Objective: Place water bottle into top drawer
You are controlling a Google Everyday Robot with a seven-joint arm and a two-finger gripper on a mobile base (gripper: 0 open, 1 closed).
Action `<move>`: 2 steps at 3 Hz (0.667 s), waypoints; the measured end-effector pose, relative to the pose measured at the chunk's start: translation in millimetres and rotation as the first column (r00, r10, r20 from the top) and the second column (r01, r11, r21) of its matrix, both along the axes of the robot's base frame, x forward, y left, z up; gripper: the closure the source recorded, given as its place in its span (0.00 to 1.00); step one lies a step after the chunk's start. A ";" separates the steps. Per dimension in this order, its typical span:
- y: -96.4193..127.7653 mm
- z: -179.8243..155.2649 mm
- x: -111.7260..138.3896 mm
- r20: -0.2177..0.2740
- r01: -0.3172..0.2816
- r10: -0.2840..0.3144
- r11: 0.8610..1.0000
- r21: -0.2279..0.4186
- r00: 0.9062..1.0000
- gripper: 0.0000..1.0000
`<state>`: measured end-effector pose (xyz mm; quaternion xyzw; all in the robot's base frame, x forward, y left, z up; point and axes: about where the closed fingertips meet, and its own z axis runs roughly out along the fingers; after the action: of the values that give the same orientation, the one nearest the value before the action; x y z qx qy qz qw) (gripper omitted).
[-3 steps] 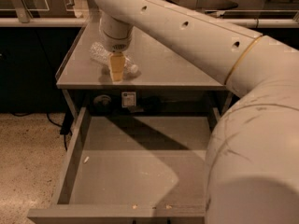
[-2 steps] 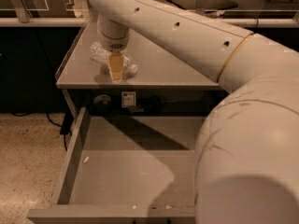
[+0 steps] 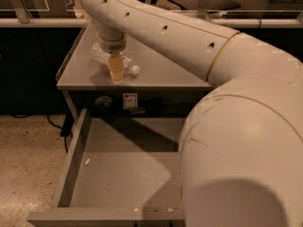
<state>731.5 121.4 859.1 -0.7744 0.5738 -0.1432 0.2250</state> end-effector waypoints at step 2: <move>0.0 -0.1 0.0 0.000 0.000 0.000 1.000 0.000 1.000 0.42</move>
Offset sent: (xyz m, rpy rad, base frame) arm 0.0000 0.0000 0.0000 0.0000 0.0000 0.0000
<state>731.5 121.4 859.0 -0.7744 0.5738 -0.1432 0.2249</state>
